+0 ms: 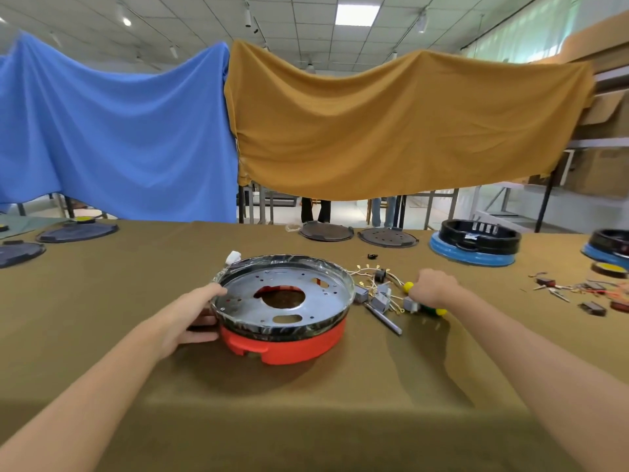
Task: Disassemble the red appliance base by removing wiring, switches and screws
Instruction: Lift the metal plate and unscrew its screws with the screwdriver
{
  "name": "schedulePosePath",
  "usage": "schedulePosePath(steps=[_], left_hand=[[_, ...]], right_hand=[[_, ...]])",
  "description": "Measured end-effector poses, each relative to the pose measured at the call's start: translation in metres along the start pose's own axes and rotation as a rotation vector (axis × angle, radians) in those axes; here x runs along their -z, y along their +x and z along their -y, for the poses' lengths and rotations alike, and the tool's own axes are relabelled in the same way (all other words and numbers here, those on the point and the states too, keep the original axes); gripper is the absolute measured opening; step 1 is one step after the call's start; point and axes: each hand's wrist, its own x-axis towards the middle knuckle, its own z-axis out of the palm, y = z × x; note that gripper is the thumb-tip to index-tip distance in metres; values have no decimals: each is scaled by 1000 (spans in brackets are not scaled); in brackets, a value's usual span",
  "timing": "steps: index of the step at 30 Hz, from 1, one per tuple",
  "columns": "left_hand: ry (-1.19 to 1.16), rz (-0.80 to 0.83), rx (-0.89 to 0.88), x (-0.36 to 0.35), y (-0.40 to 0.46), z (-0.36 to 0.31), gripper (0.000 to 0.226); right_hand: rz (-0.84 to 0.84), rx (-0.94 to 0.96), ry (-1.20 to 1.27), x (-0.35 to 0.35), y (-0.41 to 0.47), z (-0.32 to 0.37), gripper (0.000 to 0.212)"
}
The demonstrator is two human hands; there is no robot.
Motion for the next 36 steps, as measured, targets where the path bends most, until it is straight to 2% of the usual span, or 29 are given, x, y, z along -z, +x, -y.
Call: schedulePosePath(steps=[6,10,13,17,20,22,25,27,32,36], left_hand=[[8,-29,-25,-4,-5,1,19],[-6,-62,-45,-7,-6,4,17],[-12,-63,-47,-7,-6,4,19],[-20,-57,-42,-8,-7,4,19],[-12,-51,-33,-7,-9,3,20],[-1,-36,-25,-5,-12,0,17],[22,9,3,0,-15,-5,12],[75,44,33,4,-17,-11,11],[303,133,125,14,-17,-34,24],[449,96,15,7,1,-51,28]], right_hand=[[59,-47,275,-4,5,-18,43],[-28,-32,450,-10,0,-33,41],[-213,-36,556,-9,0,-38,39],[-587,54,491,12,-4,-38,30],[-712,108,664,26,-13,-27,21],[-649,57,912,35,-19,-15,16],[-424,-31,1342,47,-27,6,20],[-311,-79,1499,54,-34,21,21],[-125,-169,1678,63,-43,56,22],[89,11,1678,61,-40,77,31]])
